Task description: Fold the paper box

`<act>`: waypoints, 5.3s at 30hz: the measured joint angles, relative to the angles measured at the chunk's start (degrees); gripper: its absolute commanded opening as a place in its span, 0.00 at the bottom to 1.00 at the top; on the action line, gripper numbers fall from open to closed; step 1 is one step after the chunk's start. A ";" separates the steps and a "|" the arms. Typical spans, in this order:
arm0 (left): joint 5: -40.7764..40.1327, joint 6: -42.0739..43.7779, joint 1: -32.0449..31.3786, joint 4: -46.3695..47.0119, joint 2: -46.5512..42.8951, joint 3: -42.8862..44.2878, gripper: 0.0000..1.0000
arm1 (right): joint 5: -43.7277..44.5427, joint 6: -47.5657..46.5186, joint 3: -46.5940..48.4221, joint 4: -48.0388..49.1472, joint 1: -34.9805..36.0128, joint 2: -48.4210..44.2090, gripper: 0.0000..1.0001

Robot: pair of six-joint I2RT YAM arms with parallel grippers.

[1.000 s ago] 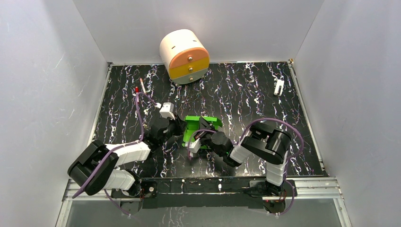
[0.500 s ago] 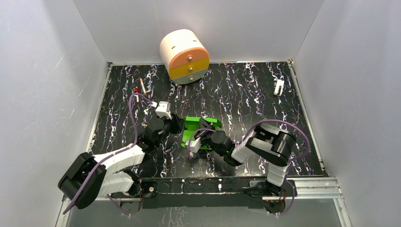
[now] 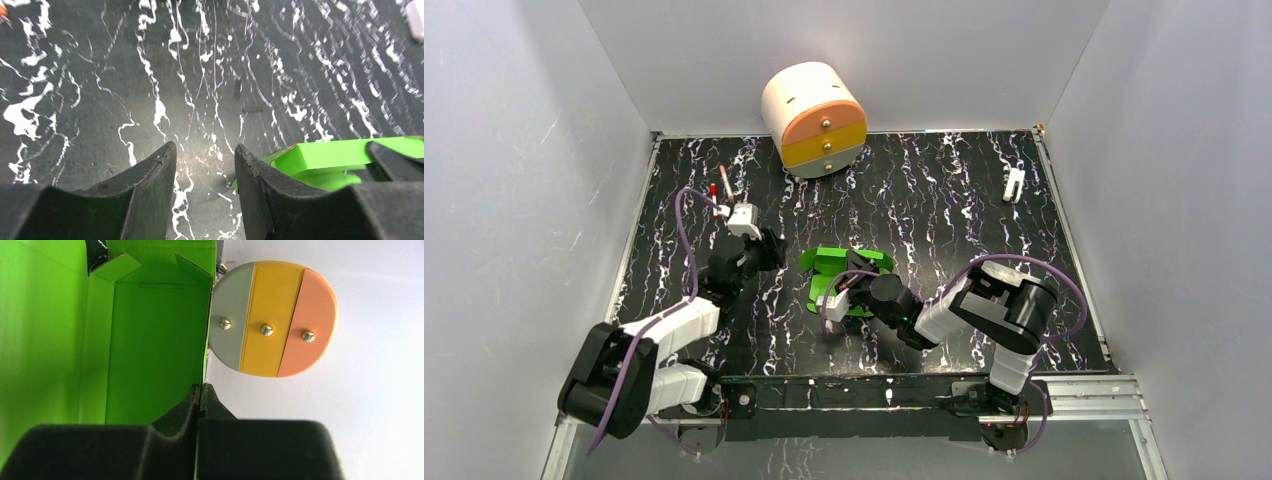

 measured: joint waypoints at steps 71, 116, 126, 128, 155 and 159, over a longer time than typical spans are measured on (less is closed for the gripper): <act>29.22 6.10 -0.22 16.06 23.71 2.32 0.35 | 0.94 -6.91 -1.01 7.74 -0.09 4.74 0.00; 22.95 8.24 -4.63 20.37 25.18 2.19 0.27 | 0.02 -4.26 -0.92 6.88 -0.28 4.68 0.00; 12.26 8.31 -8.48 28.22 26.93 -0.28 0.08 | -0.39 -1.46 0.37 3.04 -0.35 3.08 0.00; 8.50 8.44 -9.81 29.44 27.47 -0.39 0.05 | -0.52 -0.87 0.63 2.01 -0.35 2.78 0.00; -35.58 6.21 -25.27 37.99 36.02 2.62 0.00 | -3.32 7.37 3.41 -5.18 -0.61 0.09 0.00; -38.47 4.24 -25.68 36.26 36.02 3.50 0.00 | -4.35 8.35 3.76 -5.64 -0.63 -0.13 0.00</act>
